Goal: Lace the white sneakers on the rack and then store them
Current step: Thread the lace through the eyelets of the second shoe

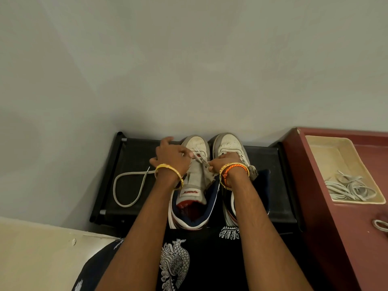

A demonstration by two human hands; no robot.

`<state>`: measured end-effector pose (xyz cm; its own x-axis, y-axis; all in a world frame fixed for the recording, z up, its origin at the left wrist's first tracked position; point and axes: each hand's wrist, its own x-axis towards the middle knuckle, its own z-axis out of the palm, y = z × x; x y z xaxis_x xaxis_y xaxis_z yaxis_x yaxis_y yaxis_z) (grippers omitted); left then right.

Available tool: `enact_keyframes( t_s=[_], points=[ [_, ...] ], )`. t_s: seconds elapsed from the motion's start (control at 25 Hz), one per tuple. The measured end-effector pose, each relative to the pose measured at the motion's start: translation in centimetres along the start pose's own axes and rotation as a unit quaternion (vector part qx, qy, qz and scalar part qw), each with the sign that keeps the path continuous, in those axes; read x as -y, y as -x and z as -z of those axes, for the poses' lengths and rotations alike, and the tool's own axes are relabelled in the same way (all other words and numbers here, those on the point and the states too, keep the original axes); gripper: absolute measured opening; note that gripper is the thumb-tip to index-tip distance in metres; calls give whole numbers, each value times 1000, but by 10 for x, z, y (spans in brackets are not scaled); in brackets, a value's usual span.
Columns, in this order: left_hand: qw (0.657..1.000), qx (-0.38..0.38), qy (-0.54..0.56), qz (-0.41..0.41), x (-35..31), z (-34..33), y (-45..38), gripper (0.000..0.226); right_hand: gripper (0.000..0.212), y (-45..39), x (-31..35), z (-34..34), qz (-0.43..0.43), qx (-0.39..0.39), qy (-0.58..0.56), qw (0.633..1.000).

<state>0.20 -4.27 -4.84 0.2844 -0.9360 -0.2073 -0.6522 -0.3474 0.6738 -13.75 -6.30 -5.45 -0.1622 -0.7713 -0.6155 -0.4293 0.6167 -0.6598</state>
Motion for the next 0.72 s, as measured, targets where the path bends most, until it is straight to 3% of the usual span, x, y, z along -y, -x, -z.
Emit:
enact_keyframes(
  t_s=[0.08,0.2,0.24,0.28,0.36,0.4,0.44,0.52,0.72],
  points=[
    [973,-61,213,68,5,12,-2,5,16,4,2,2,1,6,10,1000],
    [842,-30,497,205,1,23,-6,24,20,6,4,1,2,13,4,1000],
    [820,-11,532,210,0,22,-8,22,20,6,5,0,0,14,-1,1000],
    [852,-1,492,178,-2,22,-10,22,20,5,5,-2,-1,11,2,1000],
    [968,32,244,54,-2,15,-12,17,19,4,4,-4,4,5,14,1000],
    [992,56,113,6,-2,10,-10,10,17,4,3,-5,7,0,13,1000],
    [996,87,-10,-20,-3,6,-5,11,13,4,2,-6,10,-6,9,1000],
    [972,141,-183,-37,-10,1,0,25,10,3,1,-7,16,-23,-1,1000],
    [966,119,-225,-42,-14,-11,-7,25,11,2,-1,-9,21,-27,-12,999]
  ],
)
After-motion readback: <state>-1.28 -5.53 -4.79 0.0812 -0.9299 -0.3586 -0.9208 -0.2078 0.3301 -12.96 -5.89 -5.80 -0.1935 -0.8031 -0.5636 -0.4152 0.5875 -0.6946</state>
